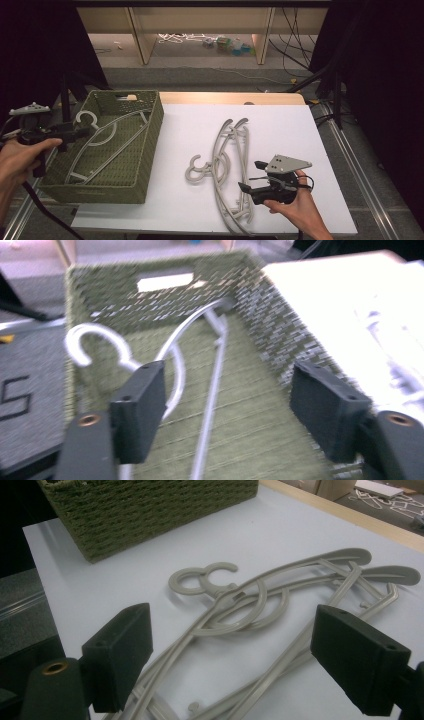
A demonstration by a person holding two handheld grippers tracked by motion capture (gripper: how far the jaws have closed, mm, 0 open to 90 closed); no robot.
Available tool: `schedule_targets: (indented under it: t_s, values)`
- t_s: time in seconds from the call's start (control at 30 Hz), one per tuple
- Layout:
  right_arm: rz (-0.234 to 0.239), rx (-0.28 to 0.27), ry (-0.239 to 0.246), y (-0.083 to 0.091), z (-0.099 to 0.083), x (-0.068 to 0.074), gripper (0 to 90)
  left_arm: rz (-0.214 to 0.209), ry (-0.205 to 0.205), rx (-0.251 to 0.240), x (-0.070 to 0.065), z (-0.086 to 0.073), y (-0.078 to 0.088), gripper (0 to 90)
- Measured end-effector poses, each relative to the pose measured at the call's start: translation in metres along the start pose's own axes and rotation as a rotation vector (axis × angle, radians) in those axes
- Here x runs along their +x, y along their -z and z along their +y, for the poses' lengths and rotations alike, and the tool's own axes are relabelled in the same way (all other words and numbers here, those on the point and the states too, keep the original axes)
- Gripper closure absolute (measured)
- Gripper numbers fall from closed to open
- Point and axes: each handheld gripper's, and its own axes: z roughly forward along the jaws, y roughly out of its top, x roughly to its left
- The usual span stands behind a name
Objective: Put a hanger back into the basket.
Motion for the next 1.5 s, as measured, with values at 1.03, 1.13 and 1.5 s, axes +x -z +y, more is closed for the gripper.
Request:
schedule_targets:
  t_s: [1.03,1.13,1.5]
  values:
    - [0.028,0.035,-0.049,-0.021,-0.009,0.015,17.4,-0.389,-0.178,-0.161,-0.202,-0.101,-0.06,21.1]
    - [0.032,0.031,-0.059,-0.021,-0.01,0.014,17.4,-0.388,-0.201,-0.195,-0.199,-0.102,-0.063,20.7]
    - [0.04,0.047,-0.047,-0.026,-0.013,0.019,17.3,-0.434,-0.207,-0.264,-0.195,-0.12,-0.066,15.9]
